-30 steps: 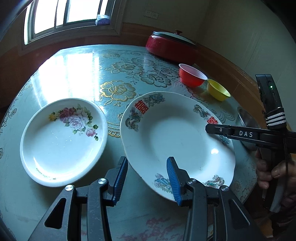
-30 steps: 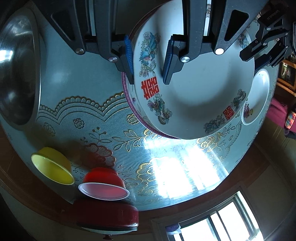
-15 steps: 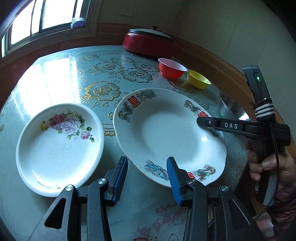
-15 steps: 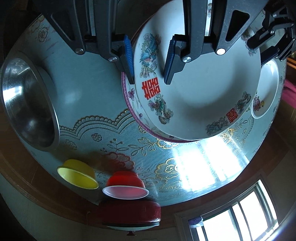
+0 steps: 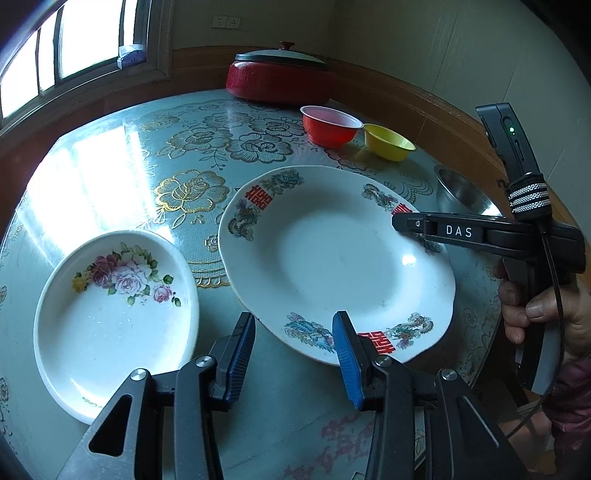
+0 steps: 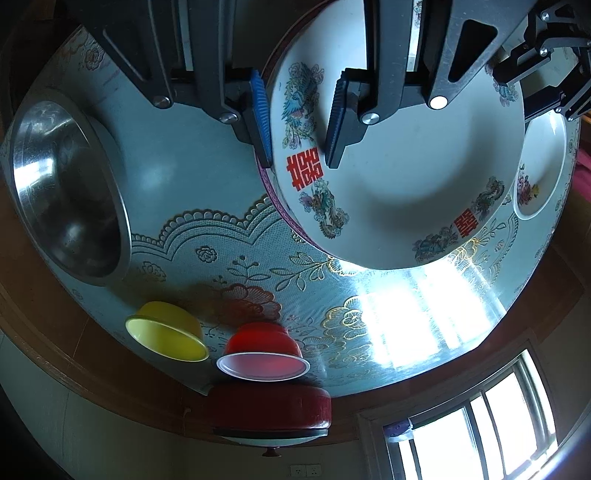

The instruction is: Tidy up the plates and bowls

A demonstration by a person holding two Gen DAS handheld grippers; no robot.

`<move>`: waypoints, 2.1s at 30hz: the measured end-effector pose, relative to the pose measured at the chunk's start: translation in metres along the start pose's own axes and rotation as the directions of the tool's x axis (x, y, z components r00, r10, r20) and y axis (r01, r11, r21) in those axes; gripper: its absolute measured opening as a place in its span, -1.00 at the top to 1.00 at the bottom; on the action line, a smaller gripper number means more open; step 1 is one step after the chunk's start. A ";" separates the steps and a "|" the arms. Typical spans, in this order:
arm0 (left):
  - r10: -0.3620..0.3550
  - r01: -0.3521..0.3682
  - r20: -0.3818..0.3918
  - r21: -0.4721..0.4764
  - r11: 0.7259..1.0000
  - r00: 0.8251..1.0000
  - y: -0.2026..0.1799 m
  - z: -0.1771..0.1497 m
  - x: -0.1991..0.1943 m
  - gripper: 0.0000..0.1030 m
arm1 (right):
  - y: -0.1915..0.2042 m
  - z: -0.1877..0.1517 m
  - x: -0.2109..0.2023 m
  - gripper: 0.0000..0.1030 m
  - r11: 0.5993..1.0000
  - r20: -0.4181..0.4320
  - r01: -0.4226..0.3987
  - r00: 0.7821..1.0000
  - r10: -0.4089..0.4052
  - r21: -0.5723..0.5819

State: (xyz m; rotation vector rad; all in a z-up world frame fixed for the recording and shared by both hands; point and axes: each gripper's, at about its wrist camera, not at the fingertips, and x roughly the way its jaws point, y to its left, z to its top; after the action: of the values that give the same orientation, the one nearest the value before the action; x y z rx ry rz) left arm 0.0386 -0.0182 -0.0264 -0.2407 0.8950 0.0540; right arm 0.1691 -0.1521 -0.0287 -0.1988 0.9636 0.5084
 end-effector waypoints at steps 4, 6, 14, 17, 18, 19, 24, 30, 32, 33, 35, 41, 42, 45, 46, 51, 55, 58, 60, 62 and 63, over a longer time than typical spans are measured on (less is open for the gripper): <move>-0.009 0.009 0.009 -0.005 1.000 1.000 0.002 0.001 -0.002 0.14 | -0.001 -0.001 0.001 0.46 1.000 -0.001 -0.003 1.000 0.003 0.007; -0.010 0.010 0.016 -0.008 1.000 1.000 0.005 -0.001 -0.004 0.10 | -0.003 0.000 0.001 0.43 0.999 -0.007 -0.014 1.000 0.014 0.029; -0.024 0.026 0.063 -0.038 0.999 0.998 0.024 -0.007 -0.023 0.08 | 0.000 -0.006 -0.023 0.32 0.995 0.074 -0.016 0.997 0.009 0.095; -0.035 0.039 0.078 -0.051 0.998 0.996 0.037 -0.010 -0.031 0.08 | 0.008 -0.008 -0.035 0.31 0.995 0.112 -0.024 0.994 0.013 0.098; -0.035 0.040 0.081 -0.057 0.998 0.996 0.041 -0.010 -0.033 0.08 | 0.011 -0.008 -0.039 0.31 0.995 0.123 -0.021 0.992 0.008 0.101; -0.037 0.042 0.083 -0.061 0.997 0.996 0.046 -0.010 -0.036 0.08 | 0.015 -0.009 -0.042 0.31 0.994 0.135 -0.041 0.990 0.028 0.101; -0.028 0.040 0.111 -0.103 0.994 0.993 0.076 -0.011 -0.050 0.09 | 0.055 -0.016 -0.054 0.31 0.957 0.147 -0.283 0.951 0.272 0.065; 0.023 0.000 0.142 -0.163 0.987 0.990 0.123 -0.012 -0.064 0.10 | 0.129 -0.031 -0.041 0.31 0.876 0.034 -0.483 0.875 0.483 -0.009; 0.036 -0.009 0.149 -0.178 0.984 0.988 0.137 -0.013 -0.067 0.10 | 0.147 -0.034 -0.034 0.31 0.864 0.000 -0.503 0.864 0.503 -0.017; 0.043 -0.014 0.151 -0.185 0.983 0.988 0.144 -0.014 -0.068 0.10 | 0.154 -0.036 -0.030 0.31 0.862 -0.014 -0.506 0.862 0.506 -0.016; 0.060 -0.031 0.158 -0.183 0.983 0.986 0.154 -0.015 -0.070 0.10 | 0.166 -0.038 -0.022 0.36 0.864 -0.037 -0.503 0.864 0.502 -0.013; 0.092 -0.062 0.149 -0.198 0.978 0.984 0.185 -0.020 -0.063 0.10 | 0.174 -0.051 -0.005 0.41 0.897 -0.086 -0.441 0.893 0.442 0.039; 0.094 -0.065 0.142 -0.198 0.978 0.985 0.190 -0.020 -0.060 0.10 | 0.174 -0.052 -0.002 0.41 0.899 -0.092 -0.435 0.895 0.437 0.046; 0.079 -0.056 0.113 -0.189 0.980 0.991 0.197 -0.017 -0.048 0.12 | 0.174 -0.053 0.002 0.41 0.907 -0.095 -0.417 0.902 0.421 0.058; 0.072 -0.052 0.107 -0.183 0.982 0.992 0.197 -0.017 -0.045 0.12 | 0.175 -0.051 0.005 0.49 0.914 -0.096 -0.401 0.909 0.405 0.062; 0.049 -0.039 0.067 -0.144 0.989 0.997 0.191 -0.013 -0.023 0.12 | 0.188 -0.048 0.015 0.51 0.937 -0.105 -0.350 0.931 0.349 0.012; 0.113 -0.107 0.061 -0.097 0.990 0.992 0.186 -0.012 -0.015 0.37 | 0.198 -0.044 0.018 0.47 0.955 -0.101 -0.294 0.952 0.289 -0.036; 0.121 -0.115 0.063 -0.092 0.989 0.991 0.191 -0.013 -0.014 0.47 | 0.201 -0.041 0.019 0.47 0.962 -0.099 -0.266 0.961 0.260 -0.059; 0.135 -0.130 0.062 -0.084 0.988 0.989 0.191 -0.014 -0.013 0.50 | 0.204 -0.039 0.021 0.46 0.964 -0.101 -0.256 0.963 0.248 -0.070; 0.139 -0.134 0.059 -0.082 0.988 0.989 0.192 -0.015 -0.011 0.50 | 0.207 -0.037 0.022 0.43 0.966 -0.105 -0.245 0.966 0.237 -0.082; 0.136 -0.131 0.057 -0.085 0.988 0.989 0.193 -0.015 -0.011 0.50 | 0.210 -0.035 0.023 0.42 0.967 -0.106 -0.237 0.968 0.227 -0.090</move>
State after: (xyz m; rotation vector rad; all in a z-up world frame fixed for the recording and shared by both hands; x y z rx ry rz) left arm -0.0078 0.1665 -0.0625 -0.2528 0.8462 0.2212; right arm 0.0496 0.0234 -0.0547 -0.2042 1.0613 0.7703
